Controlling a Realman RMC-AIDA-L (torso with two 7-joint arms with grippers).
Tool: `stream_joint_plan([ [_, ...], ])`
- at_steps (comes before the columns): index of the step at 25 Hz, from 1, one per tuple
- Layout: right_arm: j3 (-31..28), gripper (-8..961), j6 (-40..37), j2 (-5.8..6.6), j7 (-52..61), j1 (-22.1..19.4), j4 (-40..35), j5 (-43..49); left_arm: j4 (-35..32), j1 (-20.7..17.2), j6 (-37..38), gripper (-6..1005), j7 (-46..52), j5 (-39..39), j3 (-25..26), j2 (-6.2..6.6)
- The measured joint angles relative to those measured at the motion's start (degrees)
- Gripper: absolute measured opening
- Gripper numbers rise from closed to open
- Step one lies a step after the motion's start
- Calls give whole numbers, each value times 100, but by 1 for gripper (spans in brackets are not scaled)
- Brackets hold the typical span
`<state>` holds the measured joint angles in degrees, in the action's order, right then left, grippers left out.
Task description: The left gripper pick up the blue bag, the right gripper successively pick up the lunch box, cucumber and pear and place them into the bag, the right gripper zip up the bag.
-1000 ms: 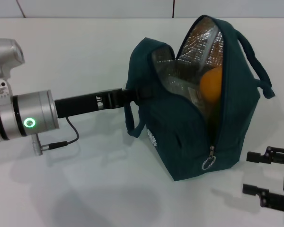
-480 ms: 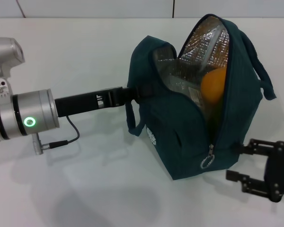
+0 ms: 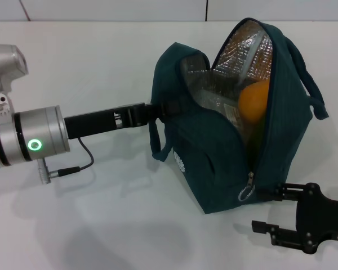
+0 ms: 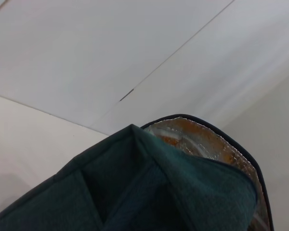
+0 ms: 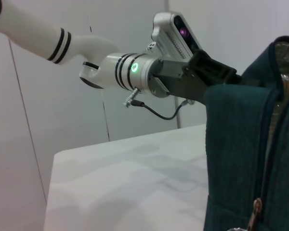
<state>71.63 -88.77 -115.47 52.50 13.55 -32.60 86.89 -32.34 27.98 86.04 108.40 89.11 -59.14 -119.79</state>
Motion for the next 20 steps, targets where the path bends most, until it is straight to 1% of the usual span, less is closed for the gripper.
stream_joint_plan([
  [16, 44, 563, 110, -18, 19, 60, 9, -255, 0, 13, 0, 78, -62, 1, 1, 0],
  [18, 158, 562, 184, -24, 19, 97, 11, -306, 0, 29, 0, 78, -63, 1, -1, 0],
  [20, 482, 562, 311, -28, 12, 179, 51, -481, 0, 35, 0, 78, -65, 1, 0, 0],
])
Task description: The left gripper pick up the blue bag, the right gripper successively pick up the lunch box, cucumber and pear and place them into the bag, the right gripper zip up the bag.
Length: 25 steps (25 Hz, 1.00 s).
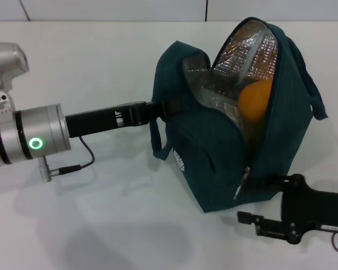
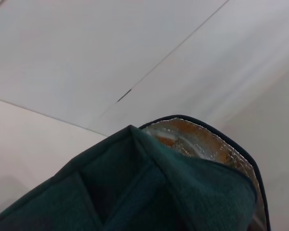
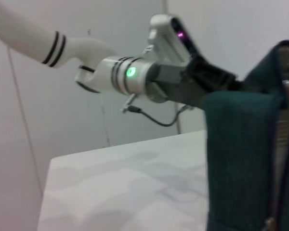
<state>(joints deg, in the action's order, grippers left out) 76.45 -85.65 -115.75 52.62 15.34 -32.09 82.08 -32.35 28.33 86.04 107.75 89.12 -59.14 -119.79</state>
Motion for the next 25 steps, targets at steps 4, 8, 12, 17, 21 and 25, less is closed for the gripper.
stream_joint_plan([
  [4, 625, 562, 230, 0, -21, 180, 61, -328, 0, -7, -3, 79, -33, 0, 19, 0],
  [8, 855, 561, 301, 9, -9, 204, 56, -456, 0, -27, -9, 79, -61, 0, 30, 0],
  [12, 709, 561, 290, 47, -22, 69, 74, -615, 2, -55, -9, 79, -61, 0, 42, 10],
  [17, 620, 561, 258, 59, -24, 40, 75, -633, 5, -58, -9, 80, -61, 0, 44, 16],
  [21, 551, 560, 251, 61, -26, 39, 75, -634, 8, -57, -9, 80, -61, 0, 43, 17],
  [25, 421, 560, 183, 62, -6, 17, 80, -639, 9, -55, -9, 80, -61, 0, 43, 18],
])
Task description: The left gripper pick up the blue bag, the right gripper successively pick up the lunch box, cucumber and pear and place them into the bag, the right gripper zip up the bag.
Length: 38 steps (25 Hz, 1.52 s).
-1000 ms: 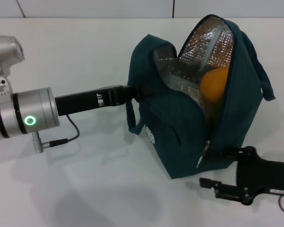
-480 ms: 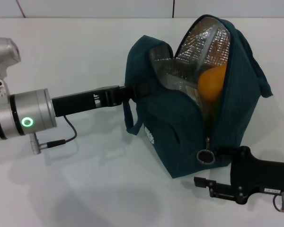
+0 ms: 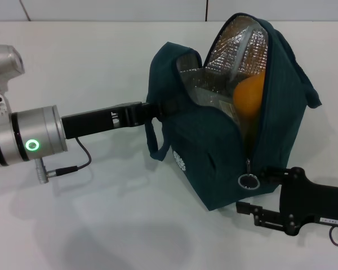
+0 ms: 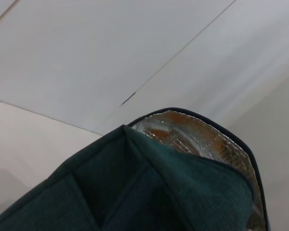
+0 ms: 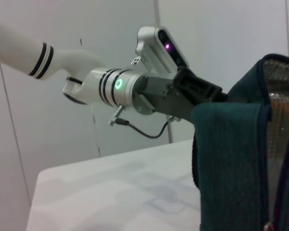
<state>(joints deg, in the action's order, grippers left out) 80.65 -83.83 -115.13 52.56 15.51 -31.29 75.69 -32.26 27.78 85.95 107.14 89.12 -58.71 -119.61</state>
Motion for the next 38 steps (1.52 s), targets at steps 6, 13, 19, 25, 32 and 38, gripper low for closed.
stream_joint_plan([
  [6, -262, 559, -128, 9, -12, -101, 9, -8, 0, 0, 0, 81, 0, 0, 0, 0],
  [13, -245, 554, -98, 9, 11, -77, 42, 10, 0, 5, 2, 82, 0, 0, 0, -1],
  [19, -258, 412, -78, 0, 5, -46, 149, 9, 0, -1, 20, 82, 0, 0, -11, -9],
  [25, -254, 189, -33, -8, 22, -35, 159, -9, 0, -10, 29, 83, 0, 0, -26, -9],
  [32, -249, 191, -50, -9, 30, -62, 159, -11, 0, -103, 44, 83, 0, 0, -21, -9],
  [38, -255, 187, -75, -4, 30, -89, 159, -11, 0, -132, 45, 84, -4, 0, -25, -3],
])
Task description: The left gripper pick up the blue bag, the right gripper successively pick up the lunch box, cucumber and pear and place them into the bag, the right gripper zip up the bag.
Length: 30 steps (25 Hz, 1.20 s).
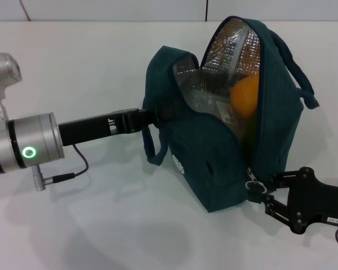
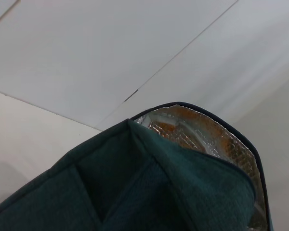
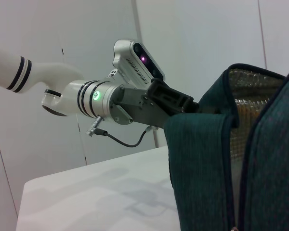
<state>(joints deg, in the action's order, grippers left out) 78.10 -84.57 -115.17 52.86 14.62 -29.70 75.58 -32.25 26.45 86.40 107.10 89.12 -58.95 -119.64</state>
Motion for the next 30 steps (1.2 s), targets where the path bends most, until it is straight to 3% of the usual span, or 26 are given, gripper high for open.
stream_joint_plan([
  [30, 49, 148, 39, -13, -13, 107, 79, 3, -1, 17, -2, 86, -5, 0, -11, 2],
])
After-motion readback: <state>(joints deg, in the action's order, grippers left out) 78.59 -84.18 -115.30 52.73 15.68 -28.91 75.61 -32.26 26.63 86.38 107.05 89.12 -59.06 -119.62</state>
